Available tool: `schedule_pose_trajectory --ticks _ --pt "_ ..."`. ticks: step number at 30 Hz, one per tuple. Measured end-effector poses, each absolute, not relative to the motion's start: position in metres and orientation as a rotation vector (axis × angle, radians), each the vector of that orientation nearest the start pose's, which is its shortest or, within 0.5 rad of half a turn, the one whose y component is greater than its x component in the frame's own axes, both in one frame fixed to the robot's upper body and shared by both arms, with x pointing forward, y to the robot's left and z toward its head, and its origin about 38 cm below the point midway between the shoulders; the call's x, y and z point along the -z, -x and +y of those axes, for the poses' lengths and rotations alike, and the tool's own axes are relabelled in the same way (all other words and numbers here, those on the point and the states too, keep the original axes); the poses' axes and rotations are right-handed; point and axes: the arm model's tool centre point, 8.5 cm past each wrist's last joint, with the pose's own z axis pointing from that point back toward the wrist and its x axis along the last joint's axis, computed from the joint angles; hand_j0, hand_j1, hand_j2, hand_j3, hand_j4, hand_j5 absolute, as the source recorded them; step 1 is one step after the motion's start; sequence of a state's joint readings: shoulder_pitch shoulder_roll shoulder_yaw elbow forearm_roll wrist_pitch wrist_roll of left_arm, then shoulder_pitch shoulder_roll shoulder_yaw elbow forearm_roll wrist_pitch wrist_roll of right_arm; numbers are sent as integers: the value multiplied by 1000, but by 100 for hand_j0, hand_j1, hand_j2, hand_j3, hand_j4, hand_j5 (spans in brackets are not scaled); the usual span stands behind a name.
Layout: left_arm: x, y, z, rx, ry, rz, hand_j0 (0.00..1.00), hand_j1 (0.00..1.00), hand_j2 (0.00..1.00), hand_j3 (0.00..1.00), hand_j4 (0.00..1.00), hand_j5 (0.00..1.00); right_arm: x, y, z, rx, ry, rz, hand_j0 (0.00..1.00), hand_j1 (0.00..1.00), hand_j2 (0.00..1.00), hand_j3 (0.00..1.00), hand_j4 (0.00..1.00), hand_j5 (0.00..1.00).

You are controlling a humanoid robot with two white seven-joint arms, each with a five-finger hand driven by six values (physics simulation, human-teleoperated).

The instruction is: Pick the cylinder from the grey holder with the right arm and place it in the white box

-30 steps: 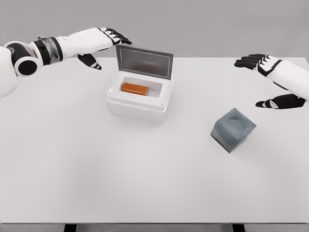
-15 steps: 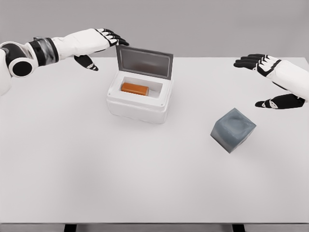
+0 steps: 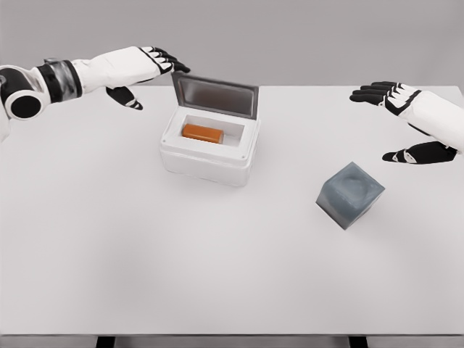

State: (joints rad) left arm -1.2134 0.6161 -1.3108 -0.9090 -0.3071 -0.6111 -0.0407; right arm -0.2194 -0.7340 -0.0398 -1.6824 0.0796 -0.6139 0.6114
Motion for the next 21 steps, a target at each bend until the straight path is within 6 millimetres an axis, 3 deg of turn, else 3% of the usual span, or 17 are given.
schedule_pose_trajectory --ticks 6,10,11,14,15,17,21 --pt "-248 -537 261 2024 -571 -1565 100 100 100 100 100 100 -270 -368 -355 -1599 371 -1863 100 100 100 100 100 100" --pt "-250 -523 272 2018 -545 -1583 100 100 100 100 100 100 -269 -368 -355 -1599 369 -1861 100 100 100 100 100 100" --pt "-245 -514 278 2007 -518 -1588 100 100 100 100 100 100 -269 -368 -355 -1599 369 -1861 100 100 100 100 100 100" --pt "-259 -487 299 1968 -477 -1630 100 100 100 100 100 100 -269 -368 -355 -1599 369 -1861 100 100 100 100 100 100" --pt "-243 -469 311 1947 -420 -1608 100 100 100 100 100 100 -269 -368 -355 -1599 369 -1861 100 100 100 100 100 100" --pt "-235 -442 330 1915 -364 -1587 100 100 100 100 100 100 -269 -368 -355 -1599 369 -1861 100 100 100 100 100 100" --pt "-242 -410 363 1888 -366 -1545 100 100 100 100 100 100 -269 -368 -355 -1599 369 -1860 100 100 100 100 100 100"
